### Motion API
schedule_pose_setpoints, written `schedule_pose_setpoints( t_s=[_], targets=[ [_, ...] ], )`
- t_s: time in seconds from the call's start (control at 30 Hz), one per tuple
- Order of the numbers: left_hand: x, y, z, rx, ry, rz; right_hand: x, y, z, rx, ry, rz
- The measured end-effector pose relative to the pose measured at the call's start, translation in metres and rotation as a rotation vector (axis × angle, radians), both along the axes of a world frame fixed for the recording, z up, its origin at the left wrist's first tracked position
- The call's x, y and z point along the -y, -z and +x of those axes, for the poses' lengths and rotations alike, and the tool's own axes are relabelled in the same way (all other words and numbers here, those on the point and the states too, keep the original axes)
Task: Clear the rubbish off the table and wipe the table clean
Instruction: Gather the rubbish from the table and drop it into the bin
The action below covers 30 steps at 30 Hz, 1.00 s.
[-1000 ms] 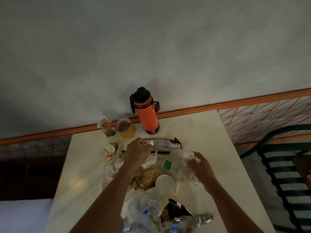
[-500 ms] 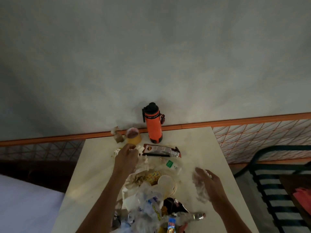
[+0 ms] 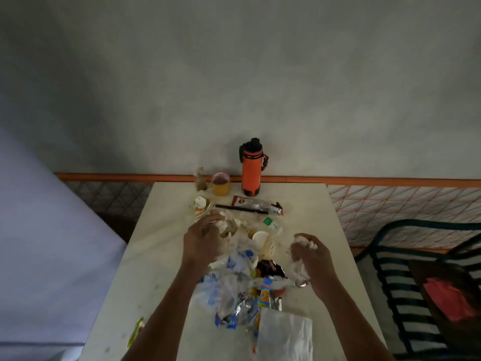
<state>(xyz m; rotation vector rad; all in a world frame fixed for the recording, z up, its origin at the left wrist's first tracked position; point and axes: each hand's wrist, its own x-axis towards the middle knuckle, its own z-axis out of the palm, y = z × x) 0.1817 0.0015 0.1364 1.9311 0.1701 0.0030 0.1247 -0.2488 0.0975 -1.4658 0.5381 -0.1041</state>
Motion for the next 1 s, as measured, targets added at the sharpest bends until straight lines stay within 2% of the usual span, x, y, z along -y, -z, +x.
schedule_pose_setpoints(
  t_s=[0.13,0.23,0.33,0.47,0.57,0.73,0.9,1.0],
  targets=[
    [-0.003,0.005,-0.031,-0.065,-0.032,-0.027,-0.011,-0.003,-0.019,0.013,-0.009,-0.004],
    [-0.005,0.009,-0.051,-0.140,-0.024,-0.127,-0.022,-0.004,-0.033,0.021,-0.011,0.017],
    [-0.009,0.014,-0.068,-0.210,0.084,-0.245,-0.035,-0.008,-0.049,0.038,-0.029,0.039],
    [-0.013,0.017,-0.090,-0.191,0.157,-0.158,-0.045,-0.006,-0.066,0.049,-0.033,0.044],
    [-0.020,0.023,-0.116,-0.226,0.188,-0.248,-0.049,-0.004,-0.084,0.018,-0.085,0.059],
    [-0.029,0.031,-0.160,-0.258,0.106,-0.375,-0.056,0.003,-0.111,-0.030,-0.160,0.026],
    [-0.031,0.032,-0.215,-0.208,0.079,-0.355,-0.061,0.006,-0.152,-0.034,-0.138,0.110],
    [-0.026,0.034,-0.253,-0.276,0.025,-0.412,-0.057,0.007,-0.182,-0.025,-0.140,0.094]
  ],
)
